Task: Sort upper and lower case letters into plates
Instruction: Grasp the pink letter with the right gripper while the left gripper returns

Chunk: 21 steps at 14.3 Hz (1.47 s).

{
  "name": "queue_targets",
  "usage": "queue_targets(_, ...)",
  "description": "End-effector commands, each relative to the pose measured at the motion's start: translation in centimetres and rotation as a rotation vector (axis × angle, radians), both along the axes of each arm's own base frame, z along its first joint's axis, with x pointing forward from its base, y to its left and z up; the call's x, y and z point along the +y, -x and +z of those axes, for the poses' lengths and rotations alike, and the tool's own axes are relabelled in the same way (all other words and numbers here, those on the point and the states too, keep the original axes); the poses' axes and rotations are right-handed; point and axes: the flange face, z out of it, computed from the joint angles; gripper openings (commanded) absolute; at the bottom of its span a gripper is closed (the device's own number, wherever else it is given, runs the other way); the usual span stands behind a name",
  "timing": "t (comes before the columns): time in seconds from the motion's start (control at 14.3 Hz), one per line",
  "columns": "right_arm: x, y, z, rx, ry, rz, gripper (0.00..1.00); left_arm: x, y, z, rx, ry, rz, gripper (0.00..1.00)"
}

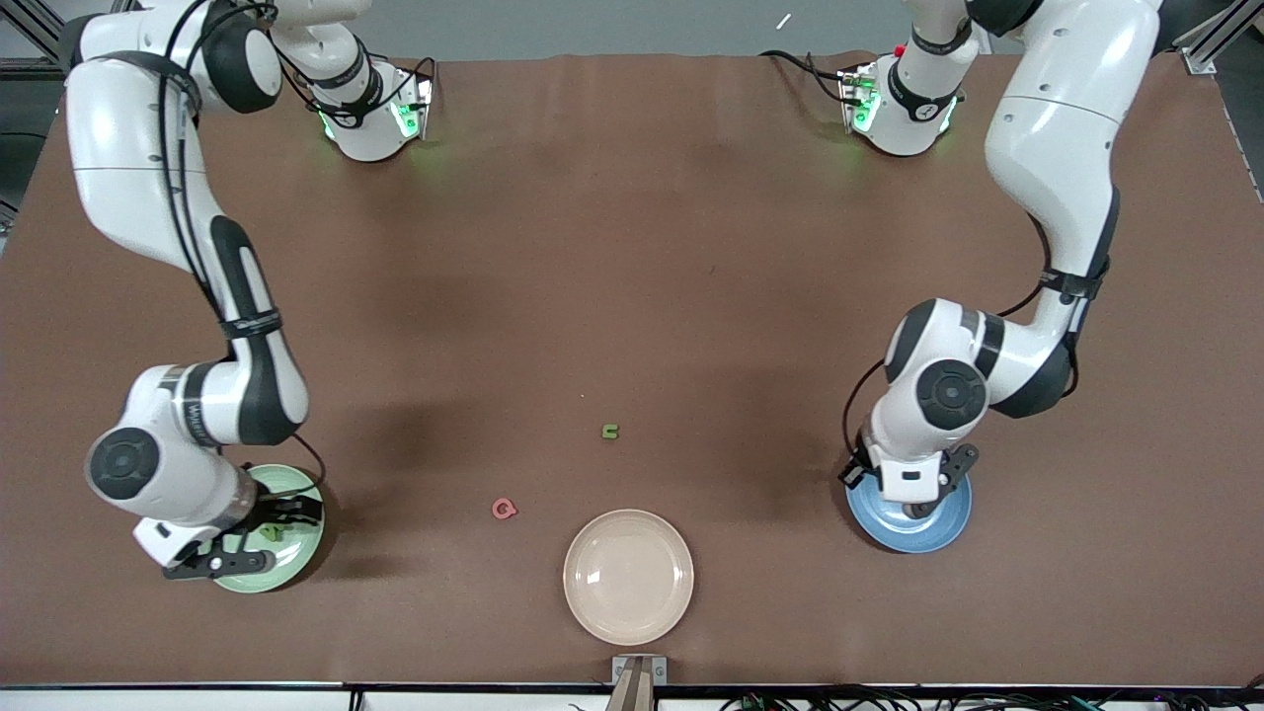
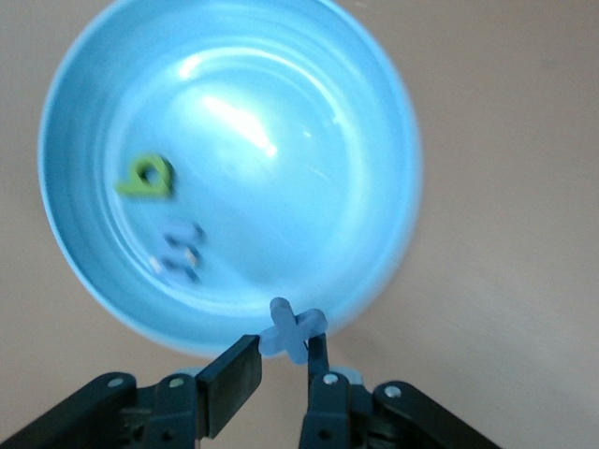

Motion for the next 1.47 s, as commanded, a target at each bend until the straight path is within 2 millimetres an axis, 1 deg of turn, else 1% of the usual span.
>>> queue_targets(0.0,7.4,1.0,0.3,-0.019,-0.027,-0.17,1.0,4.7,1.5,-1.5,0.005,0.0,-0.077,0.1)
queue_targets(0.07,9.9,1.3,0.2,-0.024,-0.033,-0.186,1.0,5.8,1.3,-2.0,0.014,0.0,-0.089,0.13)
queue_targets(0.14,11.5,1.5,0.0,-0.031,-0.042,-0.192,1.0,6.6,1.3,-2.2,0.018,0.0,-0.109,0.27)
queue_targets(0.21,14.1,1.8,0.2,-0.06,-0.061,-0.184,1.0,6.7,1.2,-2.2,0.019,0.001,-0.121,0.66)
queue_targets(0.28,16.5,2.1,-0.1,-0.089,-0.078,-0.185,1.0,6.6,1.3,-2.2,0.022,0.0,-0.124,0.99)
queue_targets(0.42,21.3,3.2,-1.7,-0.133,-0.11,-0.181,1.0,5.4,1.4,-1.7,0.02,0.008,-0.117,1.0)
queue_targets(0.49,22.6,3.5,-2.2,-0.151,-0.123,-0.169,1.0,4.5,1.5,-1.3,0.02,0.02,-0.124,1.0)
queue_targets(0.56,23.5,3.9,-3.0,-0.157,-0.13,-0.159,1.0,2.4,1.8,-0.8,0.02,0.044,-0.127,1.0)
queue_targets(0.63,24.2,4.2,-3.5,-0.156,-0.131,-0.148,1.0,0.4,2.1,-0.2,0.022,0.066,-0.09,1.0)
queue_targets(0.77,25.0,4.7,-4.6,-0.149,-0.124,-0.131,1.0,-3.9,3.0,0.8,0.017,0.106,-0.006,1.0)
queue_targets(0.91,25.8,5.2,-5.4,-0.144,-0.124,-0.12,1.0,-8.2,3.3,1.9,0.008,0.155,0.067,1.0)
queue_targets(1.05,26.4,5.5,-5.6,-0.138,-0.127,-0.115,0.94,-13.5,3.9,1.9,0.026,0.215,0.129,1.0)
queue_targets(1.12,26.7,5.7,-5.8,-0.138,-0.124,-0.11,0.91,-16.5,4.4,1.6,0.053,0.26,0.17,0.99)
queue_targets(1.19,26.7,5.8,-6.2,-0.135,-0.12,-0.106,0.89,-20.2,4.6,1.4,0.067,0.304,0.214,0.97)
queue_targets(1.26,26.7,5.8,-6.4,-0.133,-0.116,-0.103,0.87,-23.5,4.8,1.8,0.057,0.325,0.252,0.97)
queue_targets(1.33,26.7,5.9,-6.9,-0.131,-0.111,-0.099,0.85,-24.4,4.2,1.2,0.046,0.318,0.333,0.95)
queue_targets(1.4,26.7,5.8,-6.8,-0.145,-0.116,-0.094,0.83,-25.7,3.9,1.0,0.034,0.321,0.383,0.94)
